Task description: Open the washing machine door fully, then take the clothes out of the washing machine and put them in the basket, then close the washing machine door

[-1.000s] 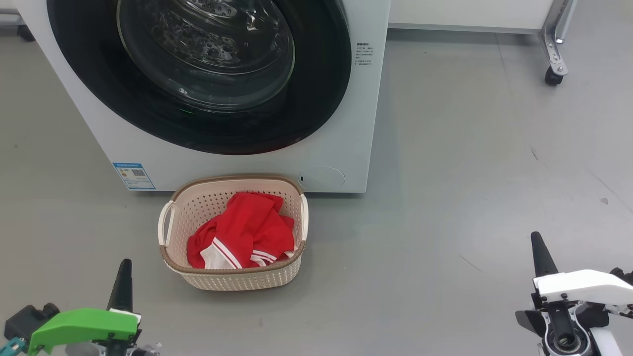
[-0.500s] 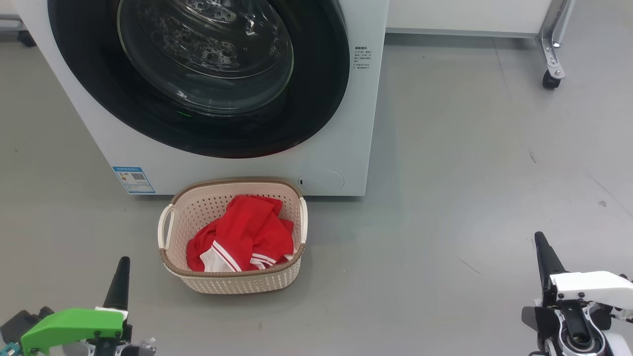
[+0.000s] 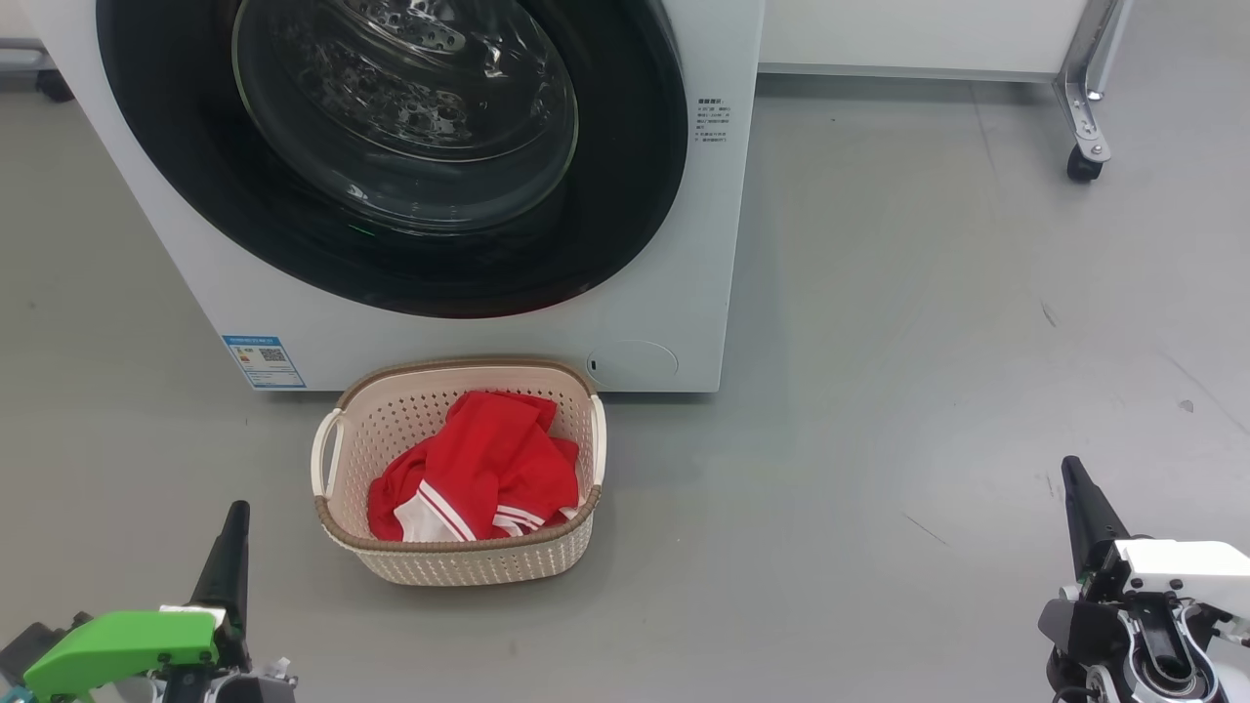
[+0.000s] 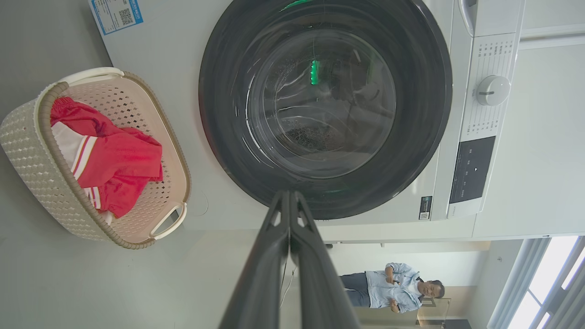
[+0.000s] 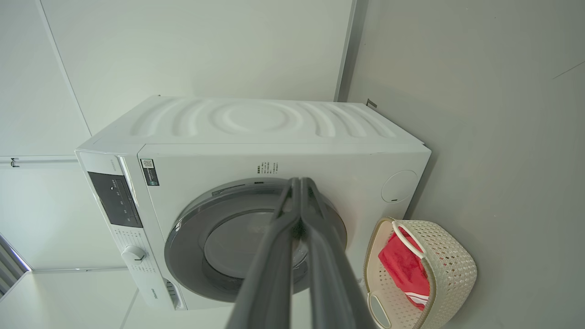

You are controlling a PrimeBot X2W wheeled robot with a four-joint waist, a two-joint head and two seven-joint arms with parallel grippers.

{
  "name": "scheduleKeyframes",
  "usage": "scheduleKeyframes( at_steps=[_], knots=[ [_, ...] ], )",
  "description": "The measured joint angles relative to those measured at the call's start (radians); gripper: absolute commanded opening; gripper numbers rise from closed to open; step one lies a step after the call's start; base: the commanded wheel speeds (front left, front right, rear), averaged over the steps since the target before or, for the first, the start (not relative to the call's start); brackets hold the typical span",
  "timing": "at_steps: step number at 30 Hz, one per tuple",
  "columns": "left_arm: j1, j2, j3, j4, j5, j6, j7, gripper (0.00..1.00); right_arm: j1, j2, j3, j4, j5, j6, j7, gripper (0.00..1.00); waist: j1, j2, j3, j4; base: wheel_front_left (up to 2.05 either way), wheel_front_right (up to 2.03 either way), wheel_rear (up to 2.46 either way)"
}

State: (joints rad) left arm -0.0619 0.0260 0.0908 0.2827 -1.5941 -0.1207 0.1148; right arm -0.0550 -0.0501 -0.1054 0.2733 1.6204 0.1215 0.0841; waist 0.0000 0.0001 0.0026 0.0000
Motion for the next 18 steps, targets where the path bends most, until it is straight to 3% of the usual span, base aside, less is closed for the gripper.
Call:
scheduleKeyframes(
  at_steps=[18],
  knots=[
    [0.0,0.0,0.0,-0.002,0.0,0.0,0.0,0.0,-0.003,0.0,-0.001,0.0,0.0,0.0,0.0,0.0,0.0,0.0,0.0,0.0,0.0,0.0,0.0]
  ],
)
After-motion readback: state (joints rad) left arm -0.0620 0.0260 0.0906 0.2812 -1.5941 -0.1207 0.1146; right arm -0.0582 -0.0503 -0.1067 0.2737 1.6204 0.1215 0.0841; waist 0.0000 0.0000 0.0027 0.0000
